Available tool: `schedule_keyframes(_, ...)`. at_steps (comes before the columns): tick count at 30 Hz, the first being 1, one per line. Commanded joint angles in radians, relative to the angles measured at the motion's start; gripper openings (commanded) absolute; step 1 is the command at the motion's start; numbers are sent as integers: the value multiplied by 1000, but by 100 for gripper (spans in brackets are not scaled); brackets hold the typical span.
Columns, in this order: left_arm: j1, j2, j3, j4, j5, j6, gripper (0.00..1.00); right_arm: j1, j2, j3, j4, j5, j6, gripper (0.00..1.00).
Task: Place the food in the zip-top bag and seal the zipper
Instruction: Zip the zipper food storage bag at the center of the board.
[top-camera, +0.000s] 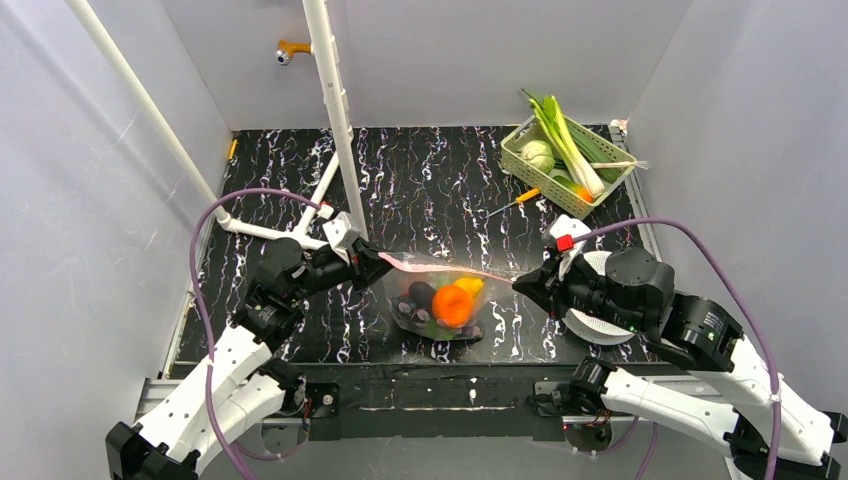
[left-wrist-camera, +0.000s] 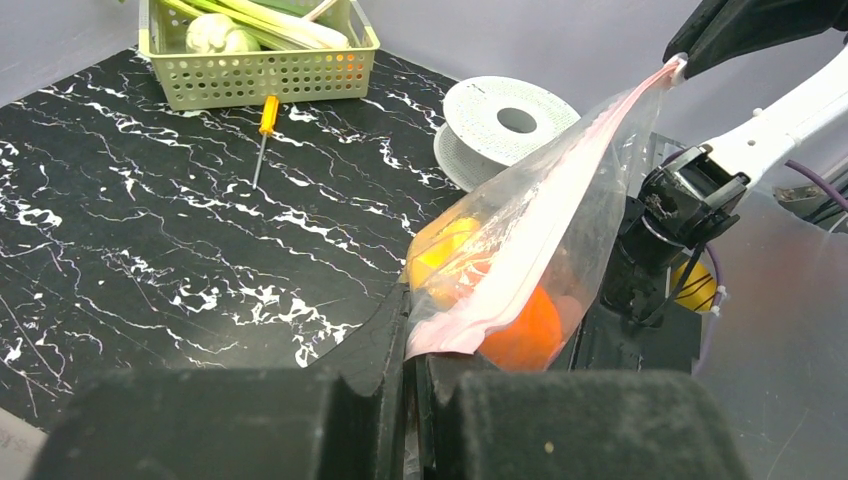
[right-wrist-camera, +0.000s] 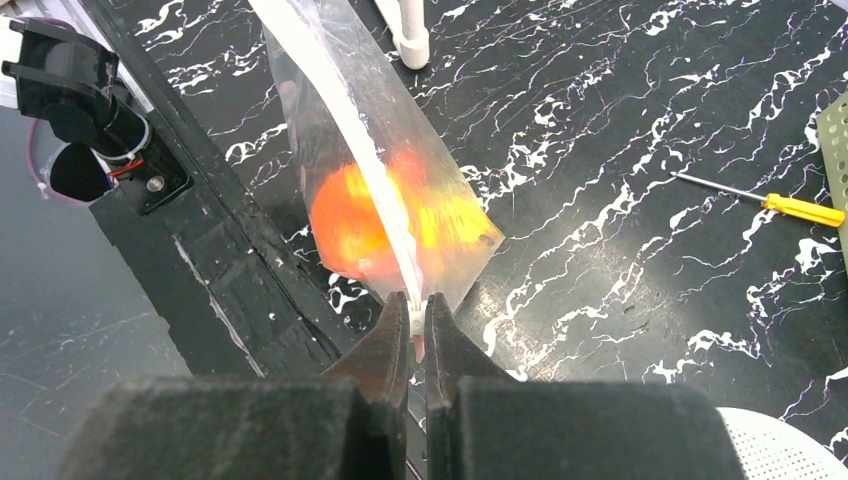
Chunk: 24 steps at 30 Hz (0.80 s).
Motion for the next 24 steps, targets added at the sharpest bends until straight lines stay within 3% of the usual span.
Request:
schedule_keyframes(1, 19, 1, 27, -11, -48, 39, 0, -7, -18, 20, -30, 23, 23, 7)
schedule_keyframes(4, 19, 9, 29, -5, -25, 27, 0, -7, 7, 7, 15, -33, 27, 50)
schedule_keyframes(8, 19, 20, 34, -6, -21, 23, 0, -7, 105, 63, 28, -93, 21, 80)
schedule_keyframes(11, 18, 22, 28, 7, -8, 12, 0, -5, 197, 110, 54, -155, -1, 97)
schedule_keyframes(17, 18, 19, 33, -5, -6, 15, 0, 7, 367, 232, 93, -114, -64, 98)
schedule_keyframes(21, 19, 14, 36, -9, -16, 18, 0, 23, 511, 328, 10, -29, -114, 98)
schedule_keyframes(24, 18, 13, 31, -7, -15, 12, 0, 56, 587, 363, -24, 17, -133, 92)
